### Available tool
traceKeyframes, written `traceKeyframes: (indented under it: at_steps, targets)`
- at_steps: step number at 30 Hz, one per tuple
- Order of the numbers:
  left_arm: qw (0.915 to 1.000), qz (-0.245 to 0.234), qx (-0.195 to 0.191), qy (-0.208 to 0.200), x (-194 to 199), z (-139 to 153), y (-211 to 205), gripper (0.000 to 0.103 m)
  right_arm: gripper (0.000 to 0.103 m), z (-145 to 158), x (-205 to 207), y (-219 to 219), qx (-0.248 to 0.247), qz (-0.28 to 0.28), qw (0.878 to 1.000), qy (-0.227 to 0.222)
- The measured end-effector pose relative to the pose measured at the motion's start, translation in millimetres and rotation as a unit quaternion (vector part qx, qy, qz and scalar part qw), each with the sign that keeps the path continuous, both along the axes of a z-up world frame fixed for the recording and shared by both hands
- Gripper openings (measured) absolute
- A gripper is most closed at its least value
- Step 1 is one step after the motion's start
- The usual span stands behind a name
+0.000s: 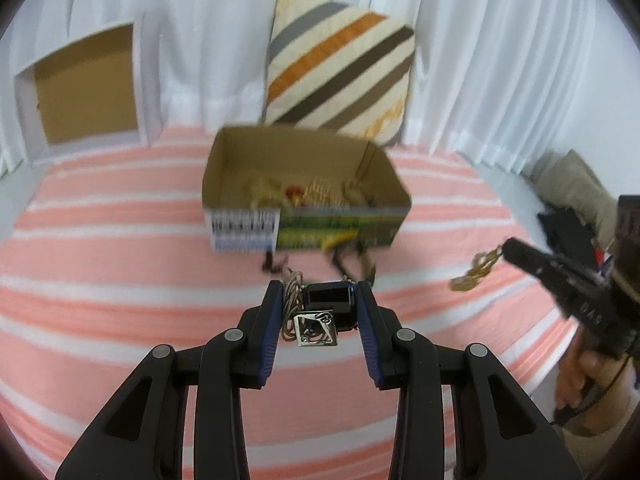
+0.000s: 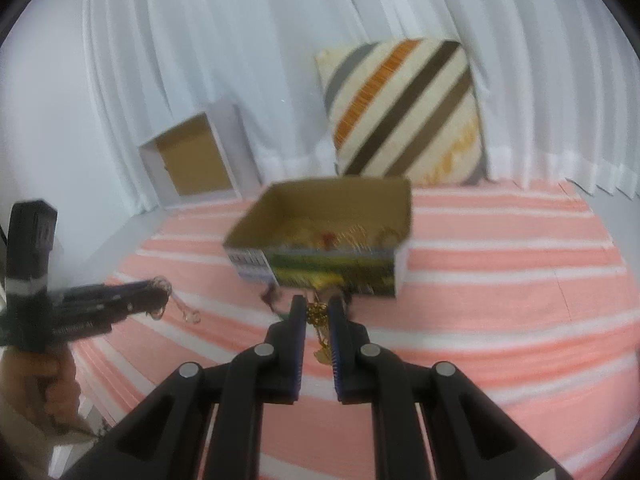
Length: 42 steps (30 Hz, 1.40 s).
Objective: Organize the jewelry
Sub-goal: 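Carry the keychain into the box while the right tool carries the gold chain there, then open both tools in the box and withdraw them toward the black watch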
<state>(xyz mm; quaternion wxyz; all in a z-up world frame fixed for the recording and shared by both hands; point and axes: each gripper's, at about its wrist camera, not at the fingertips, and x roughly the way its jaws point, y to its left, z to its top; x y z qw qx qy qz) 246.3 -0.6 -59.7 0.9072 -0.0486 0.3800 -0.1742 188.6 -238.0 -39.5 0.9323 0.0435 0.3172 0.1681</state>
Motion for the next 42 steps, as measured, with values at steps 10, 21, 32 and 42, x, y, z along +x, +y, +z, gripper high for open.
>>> traceKeyframes:
  at_steps: [10, 21, 32, 42]
  targets:
    - [0.9999, -0.005, -0.01, -0.003, 86, 48, 5, 0.036, 0.011, 38, 91, 20, 0.021, 0.024, 1.0, -0.001]
    - [0.9994, 0.025, 0.009, 0.024, 170, 14, 1, 0.036, 0.011, 10, 175, 34, 0.01, 0.018, 0.999, 0.048]
    - [0.9975, 0.037, 0.022, 0.057, 208, -40, -4, 0.036, 0.011, -29, 213, 33, -0.02, 0.005, 0.997, 0.079]
    - [0.9961, 0.042, 0.042, 0.064, 228, -60, -15, 0.038, 0.024, -47, 230, 30, -0.032, -0.005, 0.995, 0.096]
